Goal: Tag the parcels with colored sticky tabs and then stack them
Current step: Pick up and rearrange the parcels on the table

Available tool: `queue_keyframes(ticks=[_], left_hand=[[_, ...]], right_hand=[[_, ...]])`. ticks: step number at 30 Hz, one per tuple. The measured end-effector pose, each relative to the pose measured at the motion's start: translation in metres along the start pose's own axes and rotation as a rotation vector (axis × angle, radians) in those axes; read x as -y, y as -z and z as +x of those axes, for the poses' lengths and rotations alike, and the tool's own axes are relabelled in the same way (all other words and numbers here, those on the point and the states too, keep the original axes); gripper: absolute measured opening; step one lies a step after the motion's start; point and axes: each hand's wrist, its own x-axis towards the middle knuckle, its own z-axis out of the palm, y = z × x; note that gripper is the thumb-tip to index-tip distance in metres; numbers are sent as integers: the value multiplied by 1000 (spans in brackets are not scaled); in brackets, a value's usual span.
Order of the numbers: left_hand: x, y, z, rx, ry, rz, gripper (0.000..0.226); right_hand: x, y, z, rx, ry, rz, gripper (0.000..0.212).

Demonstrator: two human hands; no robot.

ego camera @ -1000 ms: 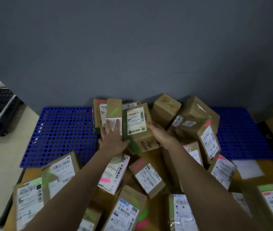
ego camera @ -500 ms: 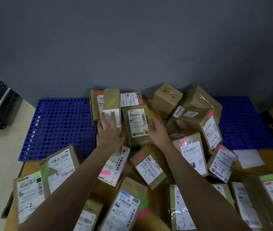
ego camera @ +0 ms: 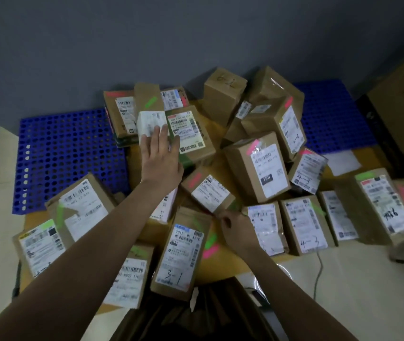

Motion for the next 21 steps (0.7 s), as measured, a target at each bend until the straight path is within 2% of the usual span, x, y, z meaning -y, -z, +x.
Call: queue_keyframes(ticks=[3,6,10,15,21], left_hand=[[-1,-3,-5,-10,-66,29,65],[1,-8,-10,-18,-95,32,59],[9,-13,-16,-67,-115,46,56],[10,-16,-27,-113,-148,2,55],[5,-18,-40,-186,-201,-70,50]], right_hand=[[-9,-25,-5,102,-110,-39,24],[-14,-43,-6,132,-222,-43,27],[-19,-70,-9,135,-246,-82,63],[-20,-79,-10,45,-251,-114,45],[-23,-81,-14,-19,-209,-52,34]])
